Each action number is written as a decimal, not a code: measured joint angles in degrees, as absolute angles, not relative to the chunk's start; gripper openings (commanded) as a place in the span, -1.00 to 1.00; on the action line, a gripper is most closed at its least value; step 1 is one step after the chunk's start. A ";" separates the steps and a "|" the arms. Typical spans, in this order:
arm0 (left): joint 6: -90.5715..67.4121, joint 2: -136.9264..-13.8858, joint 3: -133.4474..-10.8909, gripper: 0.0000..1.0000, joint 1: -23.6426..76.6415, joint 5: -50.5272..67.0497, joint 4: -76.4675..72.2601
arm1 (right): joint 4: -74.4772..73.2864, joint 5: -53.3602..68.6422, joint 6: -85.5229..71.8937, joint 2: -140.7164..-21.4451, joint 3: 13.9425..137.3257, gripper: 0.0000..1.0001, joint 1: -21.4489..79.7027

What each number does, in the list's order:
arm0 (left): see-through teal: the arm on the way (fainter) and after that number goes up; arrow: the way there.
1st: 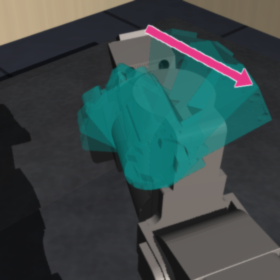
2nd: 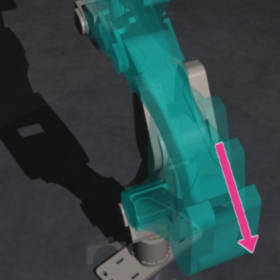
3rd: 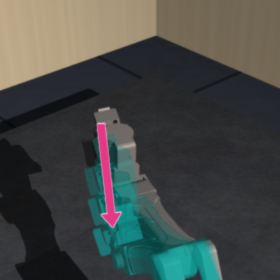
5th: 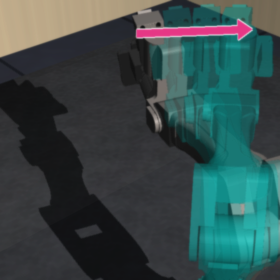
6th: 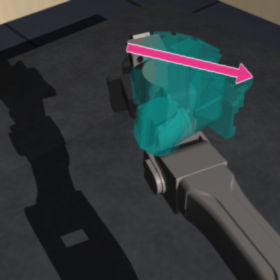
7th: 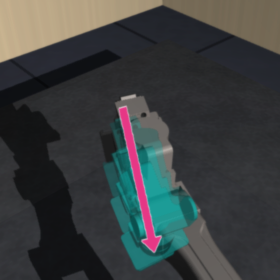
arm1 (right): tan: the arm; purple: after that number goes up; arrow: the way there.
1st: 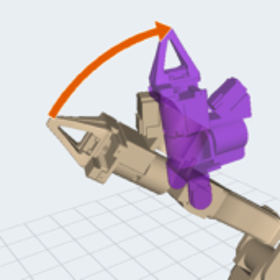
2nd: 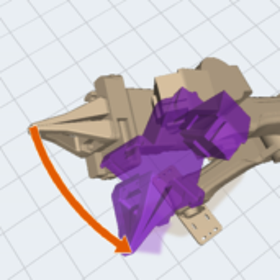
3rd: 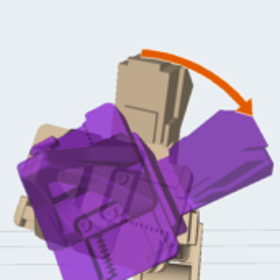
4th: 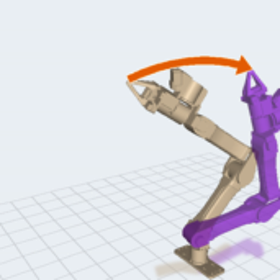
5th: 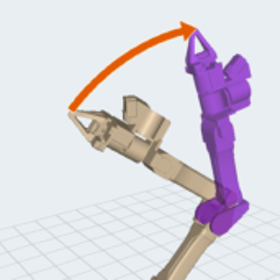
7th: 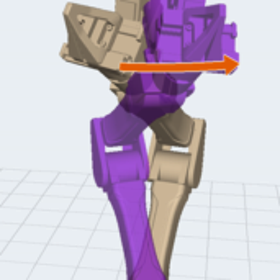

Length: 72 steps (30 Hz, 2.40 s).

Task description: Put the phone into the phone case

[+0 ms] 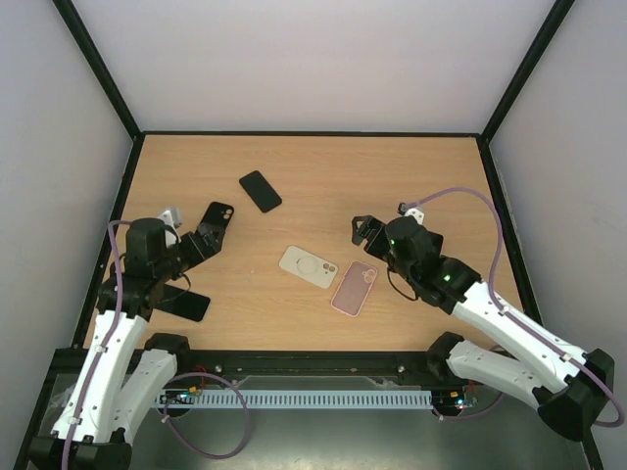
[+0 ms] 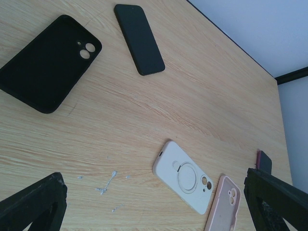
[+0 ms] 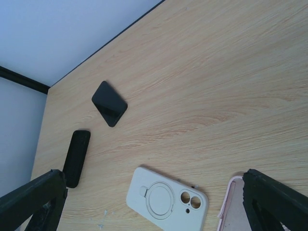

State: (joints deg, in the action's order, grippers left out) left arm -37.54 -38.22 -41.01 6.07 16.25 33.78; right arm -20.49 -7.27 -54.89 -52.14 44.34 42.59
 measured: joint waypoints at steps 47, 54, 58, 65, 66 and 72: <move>-70.13 -54.19 -32.25 0.88 -3.84 -7.57 52.07 | -19.49 -0.03 -57.47 -57.95 37.45 0.95 42.44; -70.39 -55.44 -31.03 0.88 -3.81 -6.66 51.16 | -20.03 -0.30 -57.52 -56.55 37.45 0.95 42.44; -70.94 -56.18 -30.76 0.88 -3.84 -6.68 49.87 | -20.32 -0.62 -57.93 -55.13 37.43 0.95 42.44; -71.81 -59.02 -28.01 0.80 -3.95 -5.39 47.18 | -20.40 -1.02 -58.87 -53.84 37.06 0.95 42.44; -71.81 -59.48 -27.90 0.79 -3.95 -5.21 46.85 | -20.47 -1.02 -59.07 -53.58 36.88 0.95 42.44; -72.03 -61.12 -27.92 0.79 -3.95 -4.97 44.93 | -21.17 -1.37 -59.40 -52.64 36.62 0.95 42.44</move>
